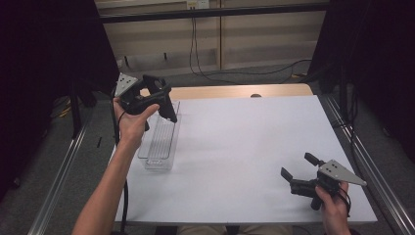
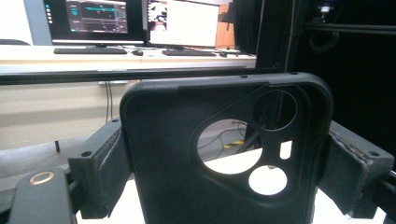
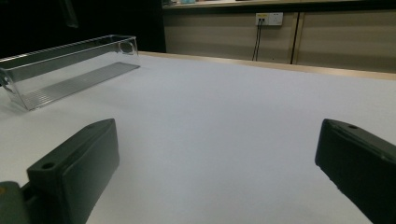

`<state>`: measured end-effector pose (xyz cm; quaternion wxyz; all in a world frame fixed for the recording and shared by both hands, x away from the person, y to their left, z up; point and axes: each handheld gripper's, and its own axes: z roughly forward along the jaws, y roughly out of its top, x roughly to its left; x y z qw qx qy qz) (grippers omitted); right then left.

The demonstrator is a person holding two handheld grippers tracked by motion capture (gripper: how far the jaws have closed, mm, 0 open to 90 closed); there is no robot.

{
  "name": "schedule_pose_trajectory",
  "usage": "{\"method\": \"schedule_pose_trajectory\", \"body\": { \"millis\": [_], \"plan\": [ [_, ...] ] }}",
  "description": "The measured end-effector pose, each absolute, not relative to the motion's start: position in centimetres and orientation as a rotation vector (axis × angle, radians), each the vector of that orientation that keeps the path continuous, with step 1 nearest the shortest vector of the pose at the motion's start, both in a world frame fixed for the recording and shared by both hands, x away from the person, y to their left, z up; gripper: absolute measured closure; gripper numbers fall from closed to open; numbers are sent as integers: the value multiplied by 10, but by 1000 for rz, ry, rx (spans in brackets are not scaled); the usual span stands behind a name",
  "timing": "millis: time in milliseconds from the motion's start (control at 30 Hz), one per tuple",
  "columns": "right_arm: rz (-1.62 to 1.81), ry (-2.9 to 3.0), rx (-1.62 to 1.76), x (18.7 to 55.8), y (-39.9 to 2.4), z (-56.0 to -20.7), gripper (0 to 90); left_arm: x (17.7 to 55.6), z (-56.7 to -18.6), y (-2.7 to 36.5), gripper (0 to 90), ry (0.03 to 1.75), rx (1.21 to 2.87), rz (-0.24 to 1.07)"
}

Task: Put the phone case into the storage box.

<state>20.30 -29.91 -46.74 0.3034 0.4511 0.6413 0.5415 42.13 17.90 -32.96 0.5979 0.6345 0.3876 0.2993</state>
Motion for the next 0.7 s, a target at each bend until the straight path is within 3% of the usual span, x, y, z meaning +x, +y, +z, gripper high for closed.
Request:
{"method": "schedule_pose_trajectory", "body": {
  "millis": [700],
  "plan": [
    [1438,1710,1177,203,-299,-469,0,460,-343,178,136,946,1469,791]
  ]
}}
